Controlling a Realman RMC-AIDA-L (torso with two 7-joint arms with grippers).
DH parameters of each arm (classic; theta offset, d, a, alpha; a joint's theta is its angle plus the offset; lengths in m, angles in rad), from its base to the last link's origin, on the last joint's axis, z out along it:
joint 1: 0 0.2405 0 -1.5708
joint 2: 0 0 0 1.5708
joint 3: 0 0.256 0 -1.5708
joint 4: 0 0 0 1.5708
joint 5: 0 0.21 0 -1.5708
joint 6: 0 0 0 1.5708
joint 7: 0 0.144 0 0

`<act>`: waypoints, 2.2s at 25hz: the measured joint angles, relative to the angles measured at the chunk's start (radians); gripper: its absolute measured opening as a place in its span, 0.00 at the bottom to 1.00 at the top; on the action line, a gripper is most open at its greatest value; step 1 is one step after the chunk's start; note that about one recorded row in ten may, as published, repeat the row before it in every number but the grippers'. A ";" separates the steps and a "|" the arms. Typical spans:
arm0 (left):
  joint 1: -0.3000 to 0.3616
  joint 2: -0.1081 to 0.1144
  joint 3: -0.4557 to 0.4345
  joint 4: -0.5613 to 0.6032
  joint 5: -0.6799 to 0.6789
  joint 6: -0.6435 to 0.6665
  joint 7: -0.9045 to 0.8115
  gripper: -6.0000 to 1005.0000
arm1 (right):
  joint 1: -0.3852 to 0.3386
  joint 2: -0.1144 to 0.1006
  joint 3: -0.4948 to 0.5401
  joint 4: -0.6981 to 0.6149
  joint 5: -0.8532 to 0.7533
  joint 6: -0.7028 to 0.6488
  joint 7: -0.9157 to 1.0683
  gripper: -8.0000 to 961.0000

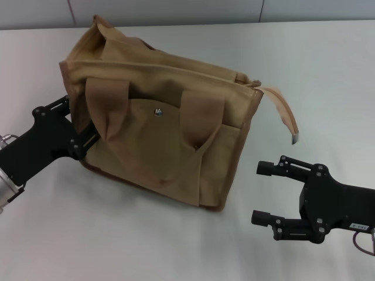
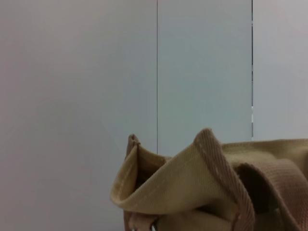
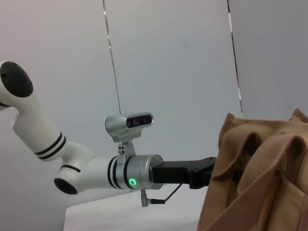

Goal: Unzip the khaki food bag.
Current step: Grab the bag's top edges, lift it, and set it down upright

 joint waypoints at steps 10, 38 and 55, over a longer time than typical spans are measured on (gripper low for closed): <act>-0.002 -0.002 0.001 -0.018 -0.003 0.005 0.031 0.31 | -0.001 0.000 0.006 0.000 0.000 -0.002 0.000 0.88; -0.100 0.005 -0.002 0.082 -0.069 0.223 -0.032 0.08 | 0.032 0.004 0.337 0.184 0.390 -0.127 -0.062 0.88; -0.152 0.000 0.026 0.132 -0.070 0.295 -0.049 0.08 | 0.277 0.009 0.092 0.273 0.395 0.088 -0.197 0.87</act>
